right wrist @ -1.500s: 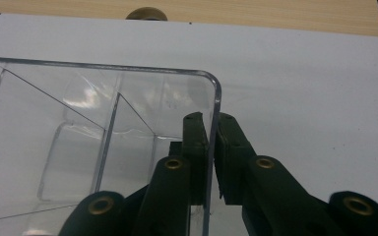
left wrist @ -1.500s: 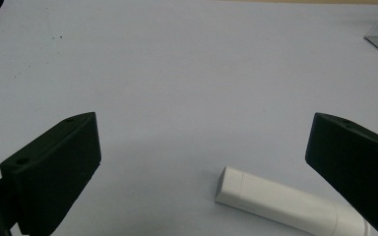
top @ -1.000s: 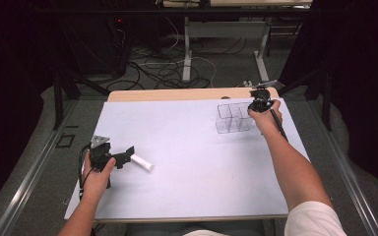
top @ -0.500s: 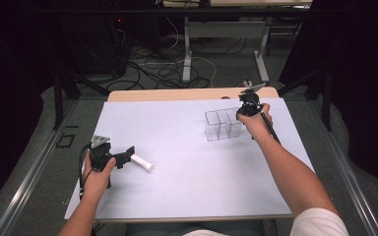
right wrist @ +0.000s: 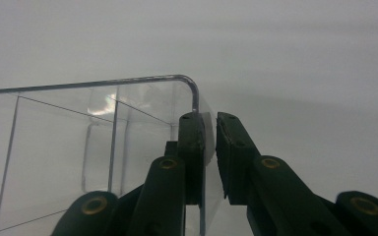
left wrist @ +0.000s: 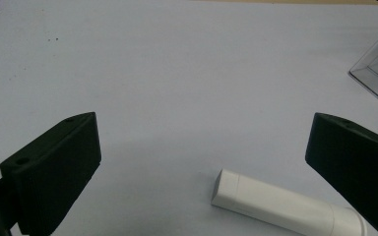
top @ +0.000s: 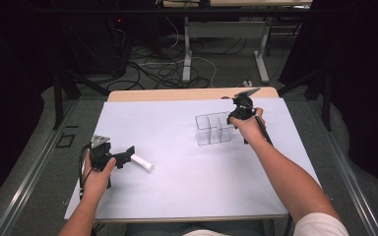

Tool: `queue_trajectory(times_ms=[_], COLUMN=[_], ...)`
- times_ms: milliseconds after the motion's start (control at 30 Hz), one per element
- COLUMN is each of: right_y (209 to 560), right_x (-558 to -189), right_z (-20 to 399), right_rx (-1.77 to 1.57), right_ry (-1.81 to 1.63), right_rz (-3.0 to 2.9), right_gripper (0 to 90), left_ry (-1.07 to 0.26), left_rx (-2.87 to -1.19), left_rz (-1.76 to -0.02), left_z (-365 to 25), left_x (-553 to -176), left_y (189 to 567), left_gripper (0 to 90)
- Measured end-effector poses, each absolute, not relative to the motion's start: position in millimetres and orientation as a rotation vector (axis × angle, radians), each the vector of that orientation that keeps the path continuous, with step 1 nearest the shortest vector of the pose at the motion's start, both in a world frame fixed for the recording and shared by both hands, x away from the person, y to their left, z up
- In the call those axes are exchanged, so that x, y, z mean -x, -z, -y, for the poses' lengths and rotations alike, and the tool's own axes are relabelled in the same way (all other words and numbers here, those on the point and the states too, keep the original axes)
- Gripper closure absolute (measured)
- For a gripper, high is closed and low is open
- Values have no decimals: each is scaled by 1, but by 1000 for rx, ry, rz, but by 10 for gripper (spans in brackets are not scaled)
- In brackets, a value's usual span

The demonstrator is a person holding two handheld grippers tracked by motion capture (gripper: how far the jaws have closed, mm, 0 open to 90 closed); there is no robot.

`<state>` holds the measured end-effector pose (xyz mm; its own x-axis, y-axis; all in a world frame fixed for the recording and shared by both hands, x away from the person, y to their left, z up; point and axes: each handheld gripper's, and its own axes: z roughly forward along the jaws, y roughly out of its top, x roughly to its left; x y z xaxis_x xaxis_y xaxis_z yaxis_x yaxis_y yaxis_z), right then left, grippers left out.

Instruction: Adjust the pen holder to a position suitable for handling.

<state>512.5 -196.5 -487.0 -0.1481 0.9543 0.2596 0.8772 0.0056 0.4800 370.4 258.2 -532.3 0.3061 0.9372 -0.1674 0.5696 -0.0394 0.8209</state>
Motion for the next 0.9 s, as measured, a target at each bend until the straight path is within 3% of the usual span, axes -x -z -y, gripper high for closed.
queue_trajectory(times_ms=[433,900], right_y=[488,489], right_x=[-492,-475], right_z=[179,160], right_rx=[-1908,-1824], right_ry=[-951,-997], right_rz=[-2119,-2174], right_gripper=[727,715], left_ry=[-536,-540], left_rx=[-1723,-1722], left_rz=[-1370,-1374], left_z=[-259,-259], left_x=[-370,-370], left_y=[531,531], left_gripper=[2,2])
